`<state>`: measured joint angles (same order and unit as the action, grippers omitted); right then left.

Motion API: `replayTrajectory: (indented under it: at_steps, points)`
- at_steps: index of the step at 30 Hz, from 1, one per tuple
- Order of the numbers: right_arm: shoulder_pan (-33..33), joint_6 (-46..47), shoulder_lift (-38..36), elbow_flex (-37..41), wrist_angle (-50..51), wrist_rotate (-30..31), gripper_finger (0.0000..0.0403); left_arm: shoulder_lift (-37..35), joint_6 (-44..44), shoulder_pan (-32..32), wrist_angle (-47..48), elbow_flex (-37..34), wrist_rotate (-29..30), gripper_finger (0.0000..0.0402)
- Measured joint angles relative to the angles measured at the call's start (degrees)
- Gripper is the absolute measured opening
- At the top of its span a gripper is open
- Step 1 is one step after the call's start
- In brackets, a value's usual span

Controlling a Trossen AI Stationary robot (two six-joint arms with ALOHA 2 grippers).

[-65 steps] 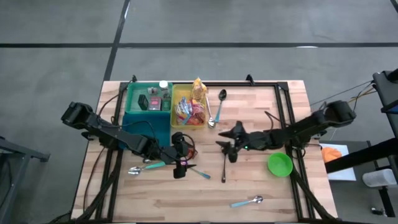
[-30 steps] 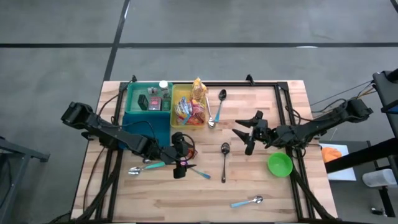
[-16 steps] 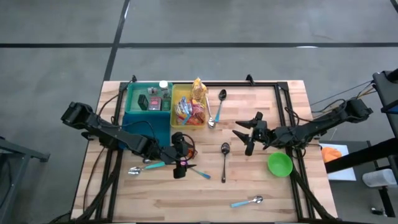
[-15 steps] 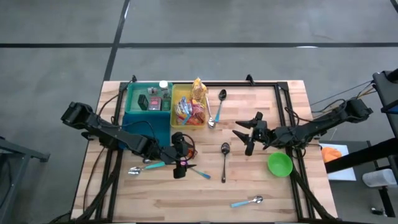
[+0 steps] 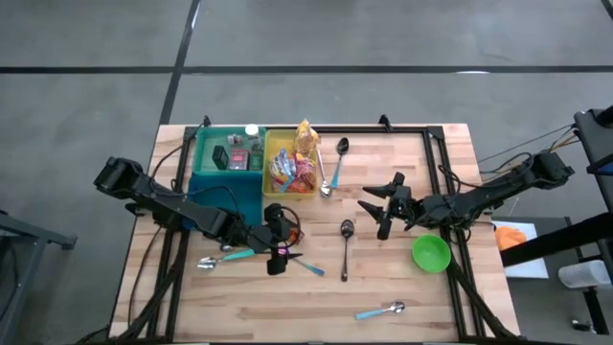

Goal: Pick & Place Food Item
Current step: Put the orange spice pack into the green bin

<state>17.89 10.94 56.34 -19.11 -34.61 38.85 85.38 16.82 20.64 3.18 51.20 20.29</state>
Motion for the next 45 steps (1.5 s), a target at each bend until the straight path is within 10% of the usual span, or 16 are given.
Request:
replayTrajectory:
  at_steps: [25, 36, 45]
  points:
    - [0.0, 0.0, 0.0, 0.0, 0.0, 0.0, 0.0206, -0.1, 27.5, -1.4, 13.2, 4.6, -2.1, 0.0395]
    - [0.0, 0.0, 0.0, 0.0, 0.0, 0.0, 0.0206, -0.1, 11.0, -2.6, 17.8, 10.2, -7.0, 0.0395]
    - [0.0, 0.0, 0.0, 0.0, 0.0, 0.0, 0.0206, 0.2, 35.9, -6.0, 19.2, 10.3, -2.1, 0.0395]
